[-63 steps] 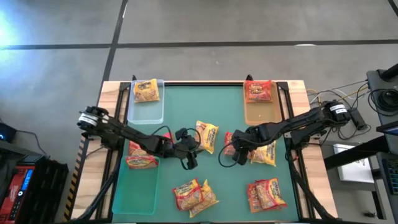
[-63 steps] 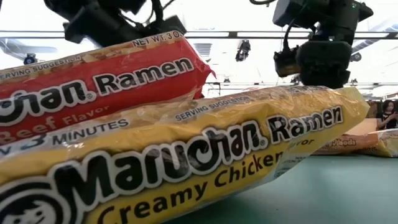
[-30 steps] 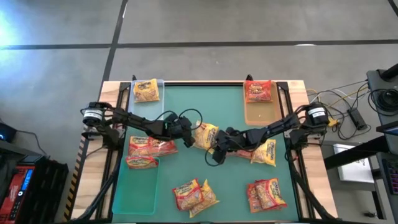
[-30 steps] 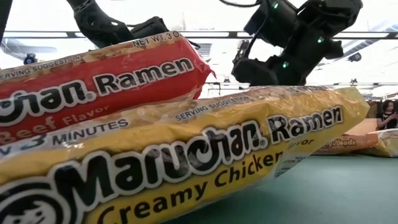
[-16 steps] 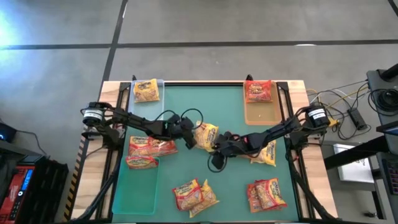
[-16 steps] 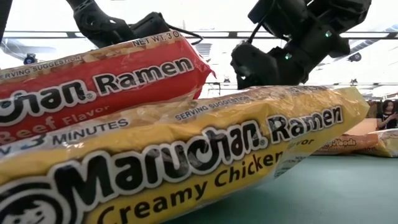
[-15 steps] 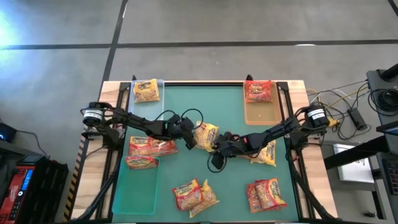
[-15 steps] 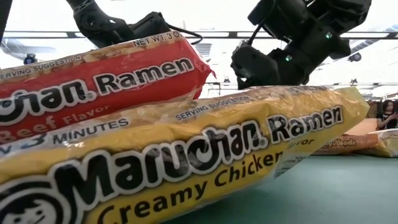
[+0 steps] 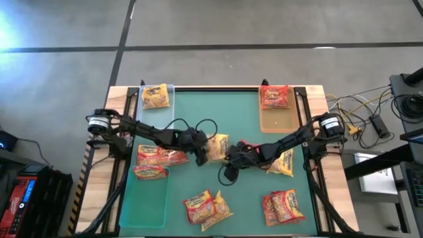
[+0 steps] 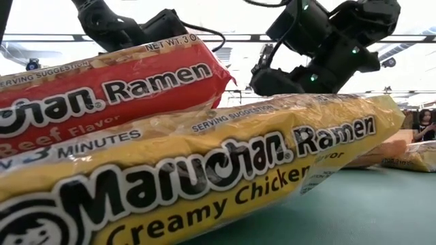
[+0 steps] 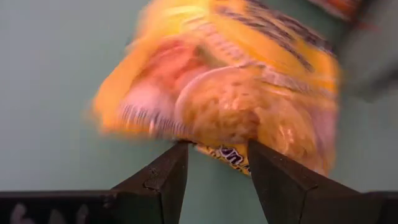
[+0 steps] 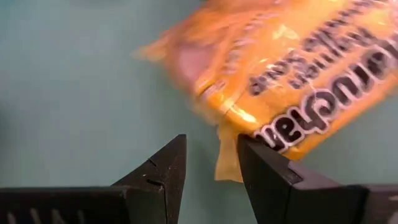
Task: Sort Maruchan noodles
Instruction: Put the yellow noddle pack into the transparent bin
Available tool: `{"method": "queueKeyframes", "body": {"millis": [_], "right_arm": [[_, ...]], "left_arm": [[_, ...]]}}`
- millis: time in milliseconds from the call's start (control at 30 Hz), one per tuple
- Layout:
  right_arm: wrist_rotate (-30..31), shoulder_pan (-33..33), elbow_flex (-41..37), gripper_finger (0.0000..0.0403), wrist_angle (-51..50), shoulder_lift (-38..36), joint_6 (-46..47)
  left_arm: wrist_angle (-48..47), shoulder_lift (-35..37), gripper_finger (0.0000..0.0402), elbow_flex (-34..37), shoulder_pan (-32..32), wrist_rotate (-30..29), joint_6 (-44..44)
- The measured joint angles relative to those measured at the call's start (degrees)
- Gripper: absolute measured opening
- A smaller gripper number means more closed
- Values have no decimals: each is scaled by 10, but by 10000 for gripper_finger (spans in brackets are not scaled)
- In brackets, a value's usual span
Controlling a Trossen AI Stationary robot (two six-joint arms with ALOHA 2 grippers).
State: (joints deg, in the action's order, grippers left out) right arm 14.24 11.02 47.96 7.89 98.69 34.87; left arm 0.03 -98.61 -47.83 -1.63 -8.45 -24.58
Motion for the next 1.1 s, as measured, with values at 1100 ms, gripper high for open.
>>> {"method": "queueKeyframes", "body": {"millis": [1100], "right_arm": [[23,-67,13,137,-23,-30,-44]], "left_arm": [[-60,31,153,-13,-40,-432,54]]}}
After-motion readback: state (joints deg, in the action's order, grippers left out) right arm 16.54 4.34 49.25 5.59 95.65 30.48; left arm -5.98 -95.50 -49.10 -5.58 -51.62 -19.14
